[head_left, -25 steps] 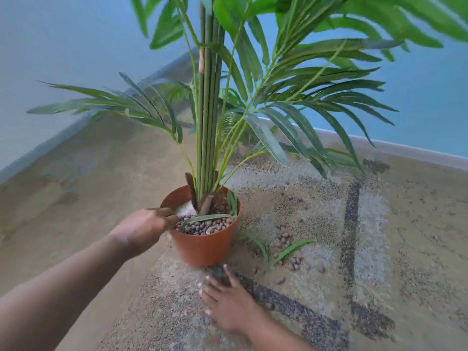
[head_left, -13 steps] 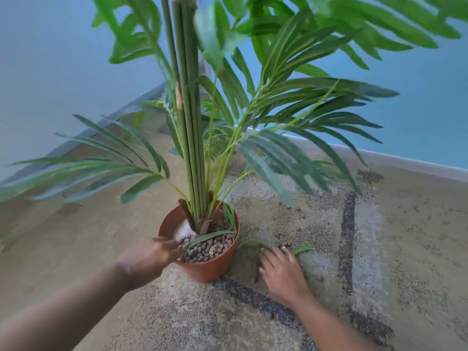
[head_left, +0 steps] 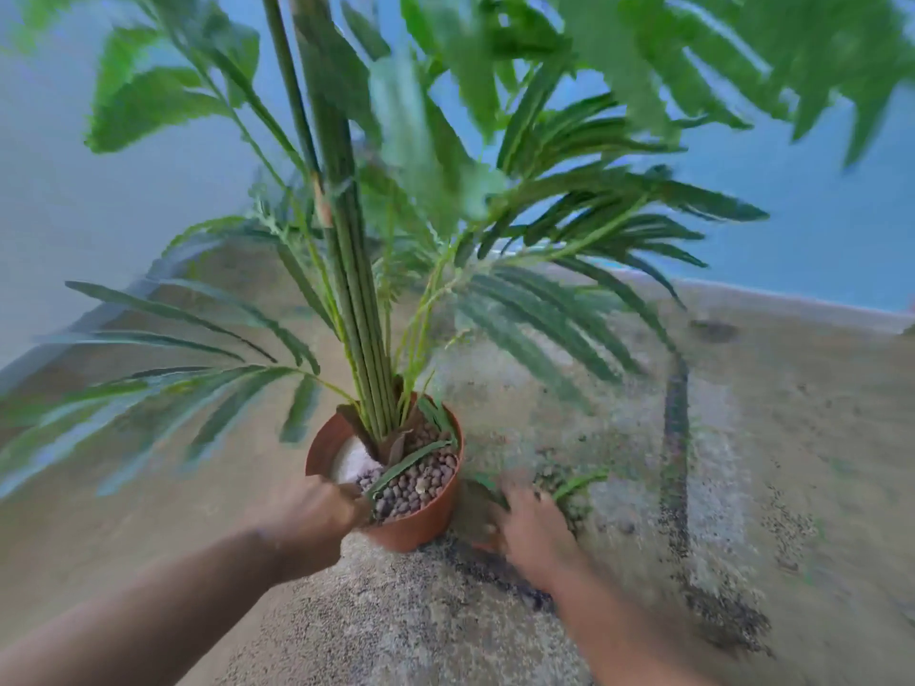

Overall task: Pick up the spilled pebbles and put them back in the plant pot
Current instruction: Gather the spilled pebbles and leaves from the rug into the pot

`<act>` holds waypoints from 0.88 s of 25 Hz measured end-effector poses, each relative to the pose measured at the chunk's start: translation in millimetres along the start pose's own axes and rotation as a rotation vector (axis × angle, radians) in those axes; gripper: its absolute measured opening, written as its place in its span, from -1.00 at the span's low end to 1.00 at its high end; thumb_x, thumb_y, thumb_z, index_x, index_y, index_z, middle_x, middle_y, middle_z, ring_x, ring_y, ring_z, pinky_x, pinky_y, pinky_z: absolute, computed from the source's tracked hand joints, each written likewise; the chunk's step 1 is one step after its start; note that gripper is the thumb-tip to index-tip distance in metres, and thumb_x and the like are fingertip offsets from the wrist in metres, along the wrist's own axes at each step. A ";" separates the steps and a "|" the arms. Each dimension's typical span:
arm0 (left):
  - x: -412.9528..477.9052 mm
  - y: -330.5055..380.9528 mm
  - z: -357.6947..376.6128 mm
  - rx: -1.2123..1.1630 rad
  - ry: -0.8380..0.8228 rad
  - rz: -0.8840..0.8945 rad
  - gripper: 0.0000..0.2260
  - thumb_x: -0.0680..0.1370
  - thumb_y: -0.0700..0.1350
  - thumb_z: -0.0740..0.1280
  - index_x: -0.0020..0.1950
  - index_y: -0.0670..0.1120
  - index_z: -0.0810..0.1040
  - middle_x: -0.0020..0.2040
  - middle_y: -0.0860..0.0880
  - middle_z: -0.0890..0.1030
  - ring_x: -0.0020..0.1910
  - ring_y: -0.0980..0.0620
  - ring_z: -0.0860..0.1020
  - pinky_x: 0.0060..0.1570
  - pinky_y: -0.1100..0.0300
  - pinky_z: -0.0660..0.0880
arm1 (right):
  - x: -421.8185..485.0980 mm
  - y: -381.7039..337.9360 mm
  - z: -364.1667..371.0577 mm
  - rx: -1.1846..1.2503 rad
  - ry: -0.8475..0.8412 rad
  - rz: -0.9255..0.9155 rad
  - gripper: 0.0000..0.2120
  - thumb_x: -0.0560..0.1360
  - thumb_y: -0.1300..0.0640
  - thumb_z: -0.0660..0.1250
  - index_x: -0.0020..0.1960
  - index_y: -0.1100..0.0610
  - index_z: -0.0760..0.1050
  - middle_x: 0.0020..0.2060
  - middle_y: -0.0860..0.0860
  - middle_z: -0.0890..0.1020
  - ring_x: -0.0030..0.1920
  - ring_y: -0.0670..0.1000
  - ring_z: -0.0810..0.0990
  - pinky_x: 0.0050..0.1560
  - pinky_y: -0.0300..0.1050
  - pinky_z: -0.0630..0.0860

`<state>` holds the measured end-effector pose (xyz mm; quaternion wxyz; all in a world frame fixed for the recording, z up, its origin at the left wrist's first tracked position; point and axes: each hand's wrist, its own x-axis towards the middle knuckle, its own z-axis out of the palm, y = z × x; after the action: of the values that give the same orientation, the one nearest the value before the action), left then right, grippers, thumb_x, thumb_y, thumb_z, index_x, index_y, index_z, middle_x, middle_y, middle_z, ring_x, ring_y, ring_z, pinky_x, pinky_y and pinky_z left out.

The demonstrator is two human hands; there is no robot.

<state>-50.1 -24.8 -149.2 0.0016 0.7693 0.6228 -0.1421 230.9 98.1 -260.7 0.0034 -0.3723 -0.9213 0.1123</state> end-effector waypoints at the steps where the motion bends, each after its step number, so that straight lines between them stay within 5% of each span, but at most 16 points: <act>1: -0.2 2.2 -0.8 -0.003 0.009 -0.017 -0.78 0.34 -0.26 0.22 -0.07 -0.06 0.50 -0.20 0.02 0.59 -0.29 -0.03 0.62 -0.37 0.07 0.59 | -3.4 6.5 0.2 0.124 0.048 0.117 -0.63 0.61 -0.06 0.14 0.33 0.08 0.44 0.34 0.13 0.46 0.32 0.19 0.41 0.32 0.11 0.34; 4: -4.8 13.4 -17.8 -0.039 0.104 0.055 -0.76 0.13 -0.33 0.43 -0.29 -0.10 0.55 -0.42 0.02 0.56 -0.53 0.00 0.55 -0.63 0.20 0.46 | -19.9 30.6 4.9 0.244 0.048 0.289 -0.57 0.62 -0.16 0.04 0.30 0.08 0.44 0.30 0.03 0.49 0.35 0.11 0.39 0.32 0.05 0.34; 6: -7.6 18.8 -26.7 -0.043 0.164 0.061 -0.70 0.03 -0.36 0.54 -0.38 -0.11 0.54 -0.50 0.00 0.52 -0.62 -0.01 0.50 -0.71 0.24 0.37 | -25.3 43.2 13.0 0.184 0.006 0.251 -0.35 0.56 -0.31 -0.17 0.38 0.01 0.42 0.46 0.01 0.34 0.49 0.12 0.22 0.46 0.09 0.17; 7: -8.8 19.6 -28.2 -0.057 0.185 0.056 -0.68 0.02 -0.36 0.58 -0.38 -0.11 0.54 -0.50 0.00 0.52 -0.62 0.00 0.49 -0.70 0.24 0.37 | -26.6 43.5 10.8 0.098 0.052 0.167 -0.40 0.57 -0.28 -0.13 0.36 -0.03 0.46 0.48 0.01 0.32 0.50 0.14 0.21 0.47 0.11 0.12; 9: -9.8 15.8 -24.9 -0.115 0.198 0.096 -0.69 0.11 -0.30 0.63 -0.34 -0.10 0.56 -0.46 0.00 0.55 -0.57 0.02 0.53 -0.64 0.23 0.46 | -25.9 33.9 -4.5 0.050 0.138 0.103 -0.64 0.59 -0.13 0.15 0.28 -0.06 0.53 0.44 0.01 0.39 0.47 0.16 0.28 0.42 0.10 0.06; 12: -20.8 2.0 -28.3 -0.189 0.178 0.116 -0.81 0.38 0.05 0.52 -0.18 -0.04 0.64 -0.30 0.05 0.63 -0.36 0.08 0.63 -0.37 0.25 0.59 | -23.3 24.0 -16.4 0.060 0.157 0.105 -0.48 0.58 -0.25 -0.01 0.39 -0.04 0.42 0.47 -0.02 0.33 0.51 0.09 0.19 0.44 0.04 -0.07; 16: -36.8 -16.7 -46.9 -0.219 0.336 -0.147 -0.64 0.52 0.25 0.16 -0.12 0.05 0.63 -0.21 0.13 0.61 -0.32 0.13 0.58 -0.41 0.39 0.43 | -39.7 49.0 -4.7 0.051 0.084 0.327 -0.19 0.45 -0.43 -0.21 0.55 0.01 0.05 0.55 0.00 0.08 0.55 0.12 0.02 0.50 0.14 -0.06; 19: -39.5 -23.8 -51.4 -0.281 0.398 -0.369 -0.75 0.53 0.11 0.35 -0.10 -0.07 0.63 -0.26 0.09 0.53 -0.42 0.21 0.41 -0.42 0.50 0.20 | -56.3 63.4 6.9 0.058 -0.017 0.454 0.01 0.36 -0.55 -0.22 0.56 0.11 -0.21 0.54 0.12 -0.14 0.54 0.19 -0.14 0.51 0.24 -0.08; 22: -33.3 -31.8 -43.0 -0.332 0.408 -0.543 -0.77 0.50 0.08 0.38 -0.13 -0.08 0.60 -0.30 0.08 0.51 -0.45 0.12 0.42 -0.46 0.28 0.34 | -56.6 57.3 10.9 0.038 -0.064 0.449 0.05 0.34 -0.58 -0.21 0.52 0.14 -0.37 0.50 0.15 -0.31 0.52 0.21 -0.27 0.48 0.23 -0.27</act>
<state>-77.4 -41.8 -95.0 -0.0354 0.5779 0.8061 0.1220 310.1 97.0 -279.0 -0.0437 -0.5642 -0.8126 0.1394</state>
